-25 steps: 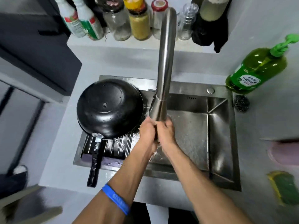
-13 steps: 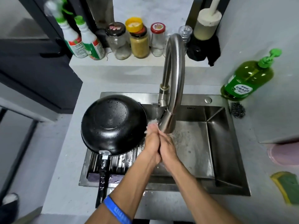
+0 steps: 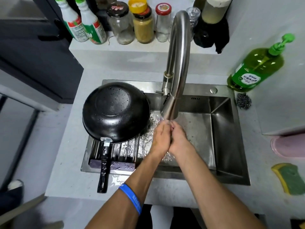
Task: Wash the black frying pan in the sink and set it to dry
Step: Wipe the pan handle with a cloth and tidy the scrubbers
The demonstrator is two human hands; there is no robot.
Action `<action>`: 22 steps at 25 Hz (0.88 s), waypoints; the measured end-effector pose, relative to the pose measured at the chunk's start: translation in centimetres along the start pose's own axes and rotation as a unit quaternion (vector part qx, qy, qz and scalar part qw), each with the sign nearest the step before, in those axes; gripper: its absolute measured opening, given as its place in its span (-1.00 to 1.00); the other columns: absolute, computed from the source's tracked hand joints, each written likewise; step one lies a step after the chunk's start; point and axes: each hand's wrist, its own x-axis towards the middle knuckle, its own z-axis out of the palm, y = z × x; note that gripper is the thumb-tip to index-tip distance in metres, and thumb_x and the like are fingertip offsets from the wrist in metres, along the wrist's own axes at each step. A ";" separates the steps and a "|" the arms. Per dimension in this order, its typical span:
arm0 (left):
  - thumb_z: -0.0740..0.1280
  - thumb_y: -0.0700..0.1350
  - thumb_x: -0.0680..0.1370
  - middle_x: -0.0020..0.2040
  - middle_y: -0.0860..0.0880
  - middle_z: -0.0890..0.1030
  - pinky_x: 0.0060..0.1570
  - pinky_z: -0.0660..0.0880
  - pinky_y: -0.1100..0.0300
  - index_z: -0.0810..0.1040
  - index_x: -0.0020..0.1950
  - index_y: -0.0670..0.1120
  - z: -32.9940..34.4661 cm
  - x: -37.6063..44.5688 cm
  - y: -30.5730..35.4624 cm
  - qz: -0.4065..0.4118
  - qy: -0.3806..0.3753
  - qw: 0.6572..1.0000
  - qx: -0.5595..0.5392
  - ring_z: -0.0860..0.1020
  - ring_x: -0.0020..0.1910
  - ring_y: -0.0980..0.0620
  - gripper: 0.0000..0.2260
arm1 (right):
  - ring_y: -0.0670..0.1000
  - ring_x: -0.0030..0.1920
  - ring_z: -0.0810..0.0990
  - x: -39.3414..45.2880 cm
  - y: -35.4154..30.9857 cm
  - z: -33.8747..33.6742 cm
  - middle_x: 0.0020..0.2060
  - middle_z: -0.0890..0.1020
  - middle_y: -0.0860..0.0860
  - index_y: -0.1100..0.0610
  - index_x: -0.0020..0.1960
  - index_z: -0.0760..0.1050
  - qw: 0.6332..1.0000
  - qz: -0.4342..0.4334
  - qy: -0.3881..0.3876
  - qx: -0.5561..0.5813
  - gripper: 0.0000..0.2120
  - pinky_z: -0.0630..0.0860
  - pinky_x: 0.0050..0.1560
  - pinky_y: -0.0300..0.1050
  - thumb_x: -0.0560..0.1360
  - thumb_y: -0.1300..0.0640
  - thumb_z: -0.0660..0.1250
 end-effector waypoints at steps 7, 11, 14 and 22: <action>0.04 -0.08 0.62 0.42 -0.03 0.38 0.43 0.23 -0.04 0.16 0.55 0.02 -0.4 0.1 -3.1 0.028 -0.121 0.967 0.221 0.35 0.39 -0.04 -0.53 | 0.04 -0.15 0.67 -0.7 1.8 -2.0 -0.11 0.69 0.13 0.18 -0.02 0.61 0.997 -0.065 -0.041 -0.020 -0.83 0.61 -0.04 -0.06 0.63 0.27 0.24; 0.09 -0.23 0.61 0.20 0.16 0.58 -0.11 0.49 0.21 0.31 0.48 0.15 -0.5 -1.1 -3.2 -0.166 -0.202 0.948 -0.181 0.54 -0.03 0.12 -0.52 | -0.11 -0.64 0.35 -1.1 0.5 -3.9 -0.34 0.55 0.09 0.20 -0.03 0.54 0.989 -0.096 0.050 -0.102 -0.79 0.20 -0.65 -0.30 0.65 0.06 0.29; 0.08 -0.18 0.65 0.19 0.07 0.59 -0.06 0.53 0.13 0.41 0.39 0.13 0.3 -1.8 -3.6 -0.176 -0.163 0.953 -0.186 0.55 0.04 0.03 -0.63 | -0.06 -0.60 0.26 -0.9 -0.4 -4.4 -0.41 0.40 0.08 0.15 -0.14 0.45 0.979 -0.118 0.082 -0.142 -0.74 0.17 -0.60 -0.28 0.65 0.01 0.28; 0.46 0.13 0.44 0.10 -0.01 0.67 0.07 0.52 0.05 0.58 0.15 0.02 1.2 -1.7 -3.4 -0.168 -0.137 0.966 -0.142 0.62 0.11 -0.02 -0.65 | 0.01 -0.20 0.57 -2.4 -3.3 -5.6 -0.20 0.62 0.02 0.08 -0.09 0.53 0.960 -0.136 -0.007 -0.245 -0.78 0.51 -0.18 -0.08 0.65 0.09 0.17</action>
